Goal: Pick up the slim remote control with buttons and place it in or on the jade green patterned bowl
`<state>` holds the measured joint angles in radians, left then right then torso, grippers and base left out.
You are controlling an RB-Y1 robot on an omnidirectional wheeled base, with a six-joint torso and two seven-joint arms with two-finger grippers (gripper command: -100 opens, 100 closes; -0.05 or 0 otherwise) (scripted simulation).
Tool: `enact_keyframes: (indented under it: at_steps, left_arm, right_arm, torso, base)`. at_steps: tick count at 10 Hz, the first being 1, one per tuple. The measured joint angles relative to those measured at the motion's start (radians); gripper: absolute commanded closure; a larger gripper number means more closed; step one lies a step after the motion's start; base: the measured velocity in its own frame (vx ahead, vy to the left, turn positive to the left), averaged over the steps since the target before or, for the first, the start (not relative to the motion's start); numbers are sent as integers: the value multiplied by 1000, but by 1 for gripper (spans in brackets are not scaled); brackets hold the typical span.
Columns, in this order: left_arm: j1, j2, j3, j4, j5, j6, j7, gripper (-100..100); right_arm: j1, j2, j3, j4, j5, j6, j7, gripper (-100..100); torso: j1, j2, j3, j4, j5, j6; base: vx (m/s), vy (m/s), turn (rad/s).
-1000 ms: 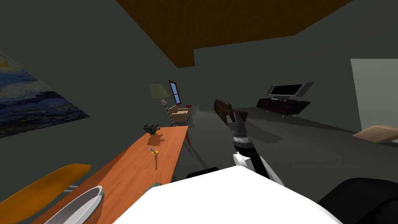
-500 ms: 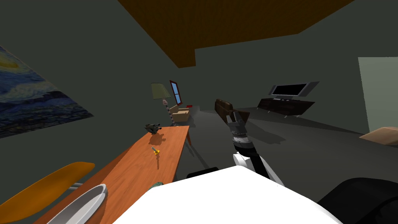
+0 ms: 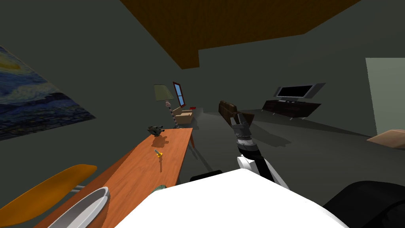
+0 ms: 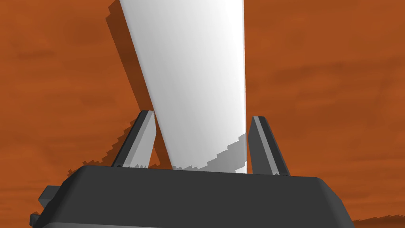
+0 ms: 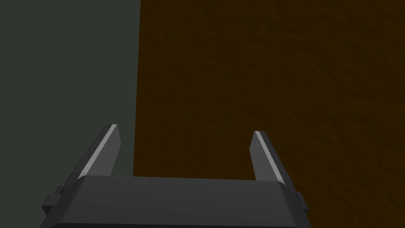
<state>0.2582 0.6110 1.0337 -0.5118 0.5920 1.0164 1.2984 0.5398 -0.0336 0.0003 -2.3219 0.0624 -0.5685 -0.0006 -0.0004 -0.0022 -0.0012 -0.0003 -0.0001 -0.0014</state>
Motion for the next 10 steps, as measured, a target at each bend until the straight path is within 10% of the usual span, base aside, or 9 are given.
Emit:
enact_keyframes:
  at_steps: [1, 2, 7, 8, 9, 10]
  left_arm:
    - [0, 0, 0, 0, 0, 0, 0, 0]
    - [0, 0, 0, 0, 0, 0, 0, 100]
    - [3, 23, 6, -1, 4, 21, 0, 100]
    - [4, 22, 6, -5, 3, 24, 2, 0]
    - [4, 22, 6, -5, 3, 24, 2, 100]
    - [-22, 78, 11, 50, 6, 5, -2, 100]
  right_arm:
    - [0, 0, 0, 0, 0, 0, 0, 0]
    - [0, 0, 0, 0, 0, 0, 0, 0]
    - [0, 0, 0, 0, 0, 0, 0, 0]
    - [0, 0, 0, 0, 0, 0, 0, 0]
    - [0, 0, 0, 0, 0, 0, 0, 0]
    - [0, 0, 0, 0, 0, 0, 0, 0]
  torso:
    - [0, 0, 0, 0, 0, 0]
    - [0, 0, 0, 0, 0, 0]
    - [0, 1, 1, 0, 3, -1]
    - [1, 1, 0, 0, 3, -1]
    - [2, 1, 0, 0, 3, -1]
    - [1, 0, 0, 0, 0, 1]
  base:
    - [0, 0, 0]
    - [3, 33, 57]
    - [-6, -32, -28]
    - [0, 0, 0]
    - [4, -35, 48]
    - [12, -30, -5]
